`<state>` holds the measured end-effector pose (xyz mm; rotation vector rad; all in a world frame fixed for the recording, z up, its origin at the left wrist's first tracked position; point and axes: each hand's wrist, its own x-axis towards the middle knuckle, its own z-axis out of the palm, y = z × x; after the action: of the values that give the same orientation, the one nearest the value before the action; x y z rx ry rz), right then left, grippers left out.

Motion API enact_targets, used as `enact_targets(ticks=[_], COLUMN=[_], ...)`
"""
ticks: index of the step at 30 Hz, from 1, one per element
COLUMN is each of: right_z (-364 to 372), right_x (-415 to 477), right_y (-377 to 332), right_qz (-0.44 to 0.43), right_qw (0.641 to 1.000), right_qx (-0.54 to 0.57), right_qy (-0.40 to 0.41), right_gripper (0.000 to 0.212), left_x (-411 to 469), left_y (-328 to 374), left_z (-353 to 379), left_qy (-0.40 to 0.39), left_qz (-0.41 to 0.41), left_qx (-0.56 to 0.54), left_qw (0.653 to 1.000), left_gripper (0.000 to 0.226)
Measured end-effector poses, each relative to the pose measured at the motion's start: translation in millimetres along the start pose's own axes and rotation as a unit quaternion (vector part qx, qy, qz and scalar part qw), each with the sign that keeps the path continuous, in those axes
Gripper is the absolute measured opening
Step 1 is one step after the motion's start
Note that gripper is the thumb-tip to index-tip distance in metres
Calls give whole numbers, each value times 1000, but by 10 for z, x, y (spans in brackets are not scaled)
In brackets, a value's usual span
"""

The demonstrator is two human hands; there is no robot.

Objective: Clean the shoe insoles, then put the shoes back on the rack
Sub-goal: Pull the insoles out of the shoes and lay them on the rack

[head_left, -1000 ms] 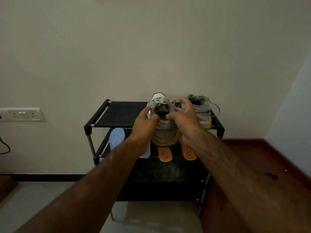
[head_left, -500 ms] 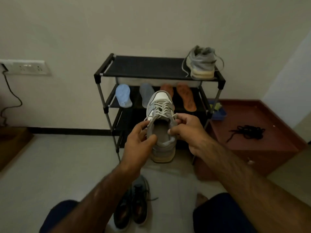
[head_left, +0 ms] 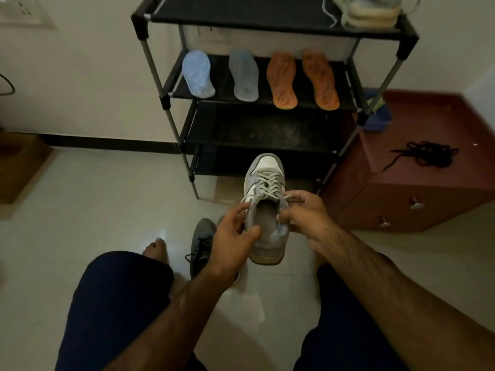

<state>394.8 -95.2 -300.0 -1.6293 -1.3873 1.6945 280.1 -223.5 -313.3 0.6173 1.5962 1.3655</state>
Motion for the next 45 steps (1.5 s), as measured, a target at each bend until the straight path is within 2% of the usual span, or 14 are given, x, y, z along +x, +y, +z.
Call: enact_targets(ticks=[13, 17, 22, 25, 30, 33, 37, 41, 42, 45], right_z=[278, 367, 507, 597, 728, 820, 942, 1009, 1020, 1024], right_x=[971, 1317, 1627, 1797, 2090, 2158, 2094, 2080, 2072, 2055], right_y=[830, 1145, 1457, 1659, 1977, 2180, 2408, 2563, 2566, 2517], right_qz=[170, 224, 259, 288, 330, 356, 365, 375, 378, 385], right_qw=[984, 973, 963, 955, 942, 933, 930, 925, 923, 918], right_qx=[18, -10, -43, -47, -57, -43, -15, -7, -5, 0], right_qy=[55, 53, 59, 42, 7, -20, -46, -67, -76, -97], right_gripper=[63, 71, 50, 53, 41, 35, 52, 60, 61, 56], left_x=[823, 1055, 1349, 1512, 1766, 1808, 1762, 1719, 1713, 1629], left_y=[-1051, -1400, -1914, -2236, -3016, -3362, -3171, -3136, -3113, -2987], left_z=[127, 176, 169, 114, 11, -85, -153, -188, -215, -365], left_qy=[8, 6, 6, 1, -8, -13, -25, -15, -2, -41], left_qz=[-164, -207, -250, -277, -298, -320, -311, -316, -315, -331], left_qx=[25, 39, 71, 96, 137, 175, 189, 177, 192, 199], left_qw=[986, 978, 966, 956, 945, 931, 931, 932, 929, 922], left_gripper=[55, 55, 59, 68, 70, 58, 61, 49, 54, 69])
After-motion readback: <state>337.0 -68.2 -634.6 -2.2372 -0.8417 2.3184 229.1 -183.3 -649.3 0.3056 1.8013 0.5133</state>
